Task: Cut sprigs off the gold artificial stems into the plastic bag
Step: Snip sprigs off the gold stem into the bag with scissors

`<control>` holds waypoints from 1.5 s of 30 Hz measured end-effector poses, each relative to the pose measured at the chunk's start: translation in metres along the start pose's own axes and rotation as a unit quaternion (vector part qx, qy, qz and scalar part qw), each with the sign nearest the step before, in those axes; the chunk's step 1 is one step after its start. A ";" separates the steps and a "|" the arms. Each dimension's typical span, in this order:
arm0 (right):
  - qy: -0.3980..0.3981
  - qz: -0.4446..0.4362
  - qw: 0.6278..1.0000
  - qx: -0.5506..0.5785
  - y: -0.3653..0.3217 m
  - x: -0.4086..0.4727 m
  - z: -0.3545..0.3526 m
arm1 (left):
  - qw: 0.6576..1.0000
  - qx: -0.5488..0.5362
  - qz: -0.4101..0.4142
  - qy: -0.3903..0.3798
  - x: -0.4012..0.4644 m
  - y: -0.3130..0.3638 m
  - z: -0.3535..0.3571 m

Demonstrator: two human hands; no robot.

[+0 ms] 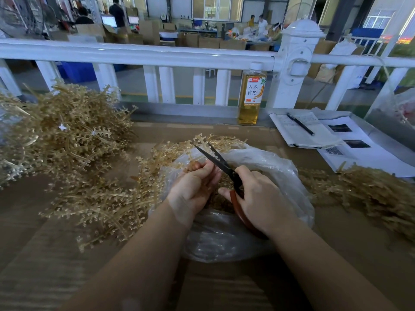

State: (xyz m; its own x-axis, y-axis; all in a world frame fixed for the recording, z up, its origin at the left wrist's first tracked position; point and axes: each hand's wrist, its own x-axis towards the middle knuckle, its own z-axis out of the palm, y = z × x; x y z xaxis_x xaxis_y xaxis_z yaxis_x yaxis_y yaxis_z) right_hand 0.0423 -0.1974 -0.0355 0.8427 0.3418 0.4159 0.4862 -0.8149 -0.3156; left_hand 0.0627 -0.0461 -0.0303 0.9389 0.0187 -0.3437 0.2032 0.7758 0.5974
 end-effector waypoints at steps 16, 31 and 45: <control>-0.009 -0.003 1.000 0.018 0.001 0.005 -0.003 | 1.000 0.019 -0.010 0.005 -0.003 0.001 0.003; -0.018 -0.019 0.999 0.033 0.004 0.000 -0.009 | 0.998 -0.037 0.047 0.033 -0.011 0.016 0.007; -0.017 -0.009 1.000 0.017 0.001 0.001 -0.004 | 0.999 -0.010 0.005 0.053 -0.009 0.014 0.011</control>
State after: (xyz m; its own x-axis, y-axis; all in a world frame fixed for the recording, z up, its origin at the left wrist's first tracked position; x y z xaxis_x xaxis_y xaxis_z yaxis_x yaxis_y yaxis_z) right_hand 0.0429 -0.2002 -0.0318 0.8410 0.3722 0.3927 0.5083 -0.7922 -0.3378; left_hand 0.0601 -0.0423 -0.0101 0.9057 0.0920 -0.4139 0.1881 0.7877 0.5867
